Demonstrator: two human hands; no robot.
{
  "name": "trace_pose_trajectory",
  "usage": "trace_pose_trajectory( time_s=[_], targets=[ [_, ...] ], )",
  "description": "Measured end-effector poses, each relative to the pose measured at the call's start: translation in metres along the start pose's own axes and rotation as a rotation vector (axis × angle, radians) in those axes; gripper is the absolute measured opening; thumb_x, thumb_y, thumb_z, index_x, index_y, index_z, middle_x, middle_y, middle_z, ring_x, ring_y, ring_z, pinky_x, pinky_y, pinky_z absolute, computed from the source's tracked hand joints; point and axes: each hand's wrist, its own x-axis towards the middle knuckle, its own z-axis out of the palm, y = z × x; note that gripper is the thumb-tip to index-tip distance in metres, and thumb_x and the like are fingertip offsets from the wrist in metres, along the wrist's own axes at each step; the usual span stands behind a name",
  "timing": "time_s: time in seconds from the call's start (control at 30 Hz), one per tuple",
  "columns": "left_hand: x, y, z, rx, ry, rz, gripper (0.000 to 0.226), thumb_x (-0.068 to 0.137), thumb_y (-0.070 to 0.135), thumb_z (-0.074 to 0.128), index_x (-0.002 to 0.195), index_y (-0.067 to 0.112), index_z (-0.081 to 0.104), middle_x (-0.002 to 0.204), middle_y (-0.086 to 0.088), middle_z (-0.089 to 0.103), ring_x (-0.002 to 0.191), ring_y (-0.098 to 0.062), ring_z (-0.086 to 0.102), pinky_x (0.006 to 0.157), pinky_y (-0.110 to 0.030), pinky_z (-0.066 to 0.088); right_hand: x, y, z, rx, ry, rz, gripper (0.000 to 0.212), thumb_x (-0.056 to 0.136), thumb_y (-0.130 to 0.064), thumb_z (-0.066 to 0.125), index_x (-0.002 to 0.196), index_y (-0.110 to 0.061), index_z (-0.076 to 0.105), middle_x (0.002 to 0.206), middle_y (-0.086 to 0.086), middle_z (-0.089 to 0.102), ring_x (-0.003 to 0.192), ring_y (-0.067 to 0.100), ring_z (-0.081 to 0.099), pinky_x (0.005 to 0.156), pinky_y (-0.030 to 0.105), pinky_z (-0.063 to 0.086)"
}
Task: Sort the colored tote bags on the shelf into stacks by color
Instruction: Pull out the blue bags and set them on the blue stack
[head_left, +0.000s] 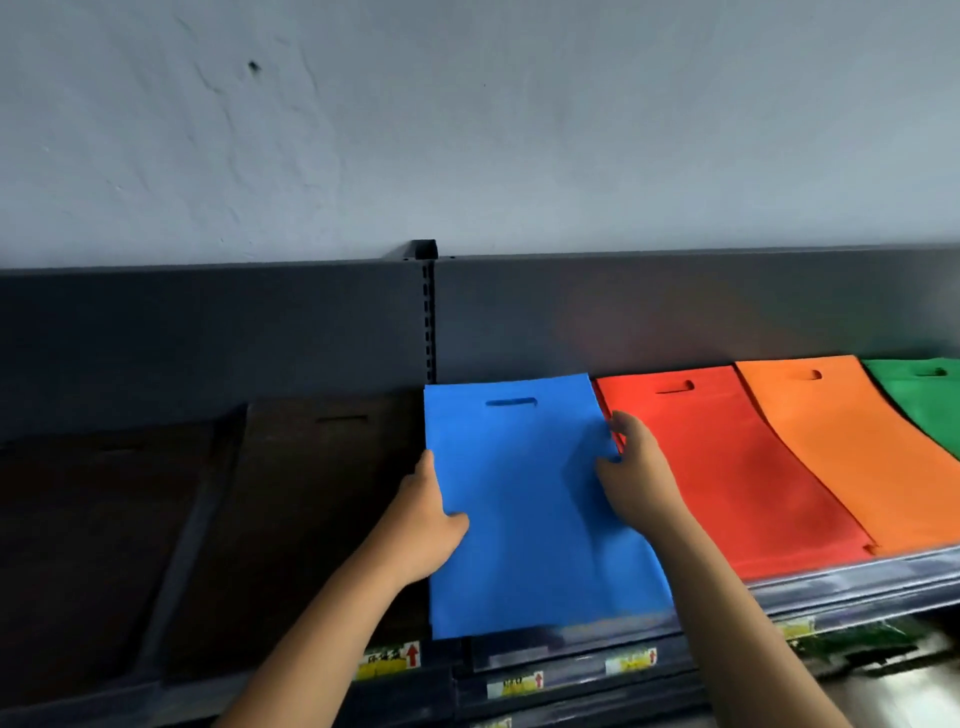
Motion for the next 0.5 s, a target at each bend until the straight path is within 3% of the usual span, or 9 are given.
trace_pose_trajectory(
  time_s=[0.03, 0.1, 0.17, 0.27, 0.37, 0.4, 0.43, 0.47, 0.5],
  targets=[
    [0.002, 0.002, 0.003, 0.059, -0.001, -0.039, 0.076, 0.096, 0.026, 0.056, 0.161, 0.032, 0.019, 0.148, 0.002, 0.043, 0.083, -0.019, 0.069, 0.060, -0.031, 0.055, 0.005, 0.007, 0.003, -0.001, 0.001, 0.011, 0.066, 0.089, 0.009, 0.052, 0.152, -0.010, 0.048, 0.144, 0.006, 0.055, 0.136, 0.026, 0.053, 0.101, 0.027, 0.040],
    [0.004, 0.006, 0.011, 0.164, -0.007, -0.089, 0.060, 0.103, 0.025, 0.052, 0.157, 0.016, 0.030, 0.155, -0.003, 0.032, 0.085, -0.026, 0.069, 0.062, -0.031, 0.052, 0.013, 0.019, 0.007, 0.003, -0.006, 0.025, 0.065, 0.090, 0.009, 0.053, 0.152, -0.009, 0.049, 0.152, 0.010, 0.052, 0.141, 0.028, 0.050, 0.104, 0.026, 0.037],
    [0.003, 0.011, 0.017, 0.222, 0.007, -0.090, 0.040, 0.105, 0.025, 0.049, 0.143, 0.014, 0.045, 0.155, -0.004, 0.034, 0.086, -0.026, 0.069, 0.073, -0.038, 0.056, 0.018, 0.027, 0.009, 0.004, -0.009, 0.018, 0.064, 0.090, 0.010, 0.053, 0.152, -0.008, 0.050, 0.154, 0.010, 0.051, 0.143, 0.029, 0.048, 0.106, 0.025, 0.035],
    [0.007, 0.011, 0.022, 0.290, 0.033, -0.099, 0.032, 0.106, 0.025, 0.047, 0.135, 0.013, 0.049, 0.156, -0.003, 0.035, 0.086, -0.026, 0.069, 0.080, -0.043, 0.058, 0.022, 0.030, 0.008, -0.007, -0.028, -0.002, 0.064, 0.090, 0.010, 0.052, 0.152, -0.008, 0.050, 0.152, 0.010, 0.051, 0.142, 0.029, 0.048, 0.104, 0.024, 0.034],
    [0.011, 0.013, 0.026, 0.245, 0.034, -0.068, 0.029, 0.105, 0.023, 0.049, 0.130, 0.010, 0.058, 0.156, 0.001, 0.038, 0.075, -0.017, 0.065, 0.067, -0.033, 0.052, 0.027, 0.039, 0.005, -0.036, 0.004, -0.015, 0.061, 0.090, 0.010, 0.052, 0.148, -0.006, 0.052, 0.146, 0.014, 0.053, 0.137, 0.032, 0.050, 0.098, 0.024, 0.035],
    [0.012, 0.014, 0.024, 0.197, 0.036, -0.064, 0.017, 0.104, 0.021, 0.049, 0.110, 0.013, 0.063, 0.149, 0.000, 0.044, 0.065, -0.015, 0.057, 0.059, -0.030, 0.045, 0.028, 0.040, 0.005, -0.045, 0.020, -0.025, 0.059, 0.090, 0.011, 0.053, 0.147, -0.005, 0.053, 0.144, 0.015, 0.054, 0.135, 0.033, 0.051, 0.096, 0.025, 0.035],
    [0.013, 0.015, 0.020, 0.156, 0.048, -0.044, 0.019, 0.103, 0.018, 0.049, 0.086, 0.020, 0.056, 0.133, 0.000, 0.052, 0.058, -0.016, 0.047, 0.055, -0.030, 0.037, 0.028, 0.041, 0.005, -0.052, 0.034, -0.032, 0.057, 0.089, 0.011, 0.054, 0.145, -0.003, 0.055, 0.142, 0.017, 0.056, 0.133, 0.035, 0.052, 0.096, 0.026, 0.036],
    [0.015, 0.014, 0.017, 0.132, 0.058, -0.048, 0.030, 0.102, 0.016, 0.048, 0.075, 0.025, 0.039, 0.111, 0.004, 0.053, 0.059, -0.016, 0.040, 0.057, -0.031, 0.033, 0.028, 0.042, 0.005, -0.060, 0.048, -0.035, 0.055, 0.090, 0.010, 0.055, 0.144, -0.003, 0.056, 0.140, 0.019, 0.057, 0.131, 0.037, 0.053, 0.098, 0.030, 0.038],
    [0.014, 0.013, 0.012, 0.118, 0.072, -0.060, 0.033, 0.102, 0.014, 0.047, 0.077, 0.027, 0.030, 0.094, 0.007, 0.045, 0.064, -0.016, 0.040, 0.061, -0.031, 0.032, 0.028, 0.042, 0.007, -0.065, 0.058, -0.040, 0.053, 0.090, 0.009, 0.056, 0.142, -0.002, 0.057, 0.138, 0.020, 0.057, 0.129, 0.038, 0.054, 0.100, 0.033, 0.040]
  ],
)
